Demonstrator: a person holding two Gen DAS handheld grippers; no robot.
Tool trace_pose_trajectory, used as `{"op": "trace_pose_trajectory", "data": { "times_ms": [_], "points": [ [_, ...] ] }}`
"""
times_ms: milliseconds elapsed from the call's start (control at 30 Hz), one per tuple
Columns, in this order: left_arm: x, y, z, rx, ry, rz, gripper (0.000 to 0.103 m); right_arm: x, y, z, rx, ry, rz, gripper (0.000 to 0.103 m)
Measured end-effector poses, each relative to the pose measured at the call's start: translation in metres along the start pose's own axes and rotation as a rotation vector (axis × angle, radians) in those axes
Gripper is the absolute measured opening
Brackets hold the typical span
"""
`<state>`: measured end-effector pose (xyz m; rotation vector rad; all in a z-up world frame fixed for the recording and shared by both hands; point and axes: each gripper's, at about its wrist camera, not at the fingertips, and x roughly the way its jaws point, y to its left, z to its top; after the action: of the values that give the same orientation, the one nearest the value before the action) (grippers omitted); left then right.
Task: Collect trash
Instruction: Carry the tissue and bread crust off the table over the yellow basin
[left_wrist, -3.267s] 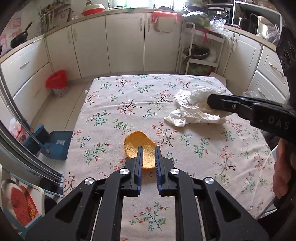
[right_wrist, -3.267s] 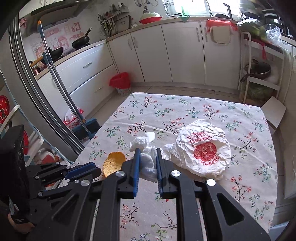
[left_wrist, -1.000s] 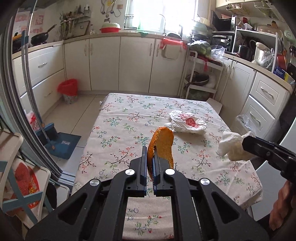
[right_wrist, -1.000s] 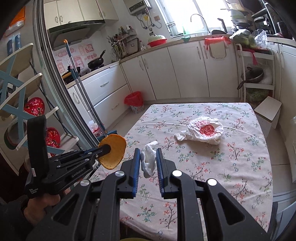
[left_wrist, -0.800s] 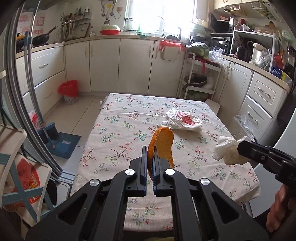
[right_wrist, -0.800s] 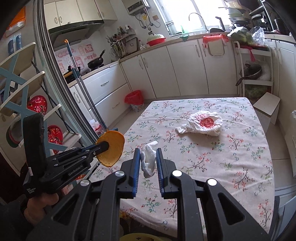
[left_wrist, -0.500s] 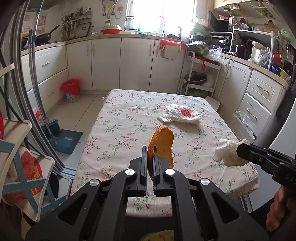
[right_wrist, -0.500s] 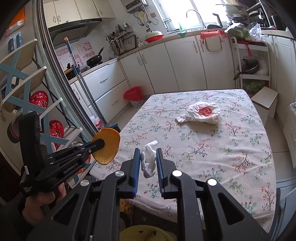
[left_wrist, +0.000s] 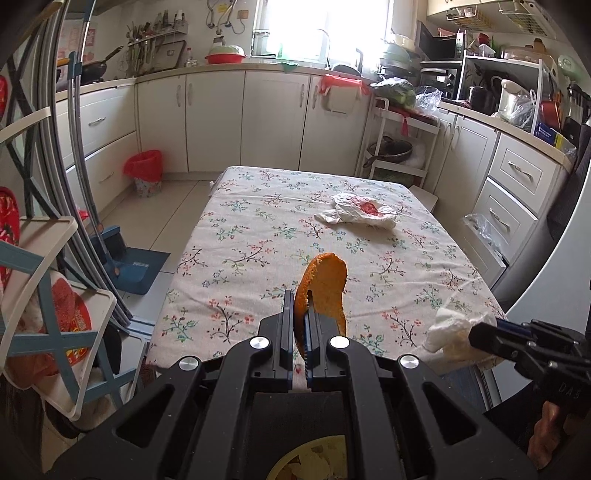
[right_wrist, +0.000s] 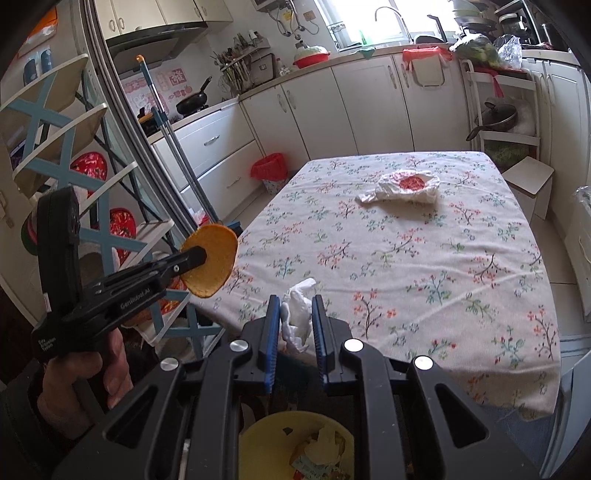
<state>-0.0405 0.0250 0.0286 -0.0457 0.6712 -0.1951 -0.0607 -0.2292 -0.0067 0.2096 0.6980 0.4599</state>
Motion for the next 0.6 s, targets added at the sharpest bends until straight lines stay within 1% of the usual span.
{"op": "trace_pose_trajectory", "data": {
  "times_ms": [300,600],
  "points": [
    [-0.009,-0.001,-0.012,0.009,0.02,-0.002,0.004,0.003,0.015,-0.031,-0.048,0.082,0.014,0.019],
    [-0.014,-0.004,-0.028,0.047,0.054,-0.012,0.004,0.015,0.031,-0.07,-0.119,0.221,0.026,0.019]
  ]
}}
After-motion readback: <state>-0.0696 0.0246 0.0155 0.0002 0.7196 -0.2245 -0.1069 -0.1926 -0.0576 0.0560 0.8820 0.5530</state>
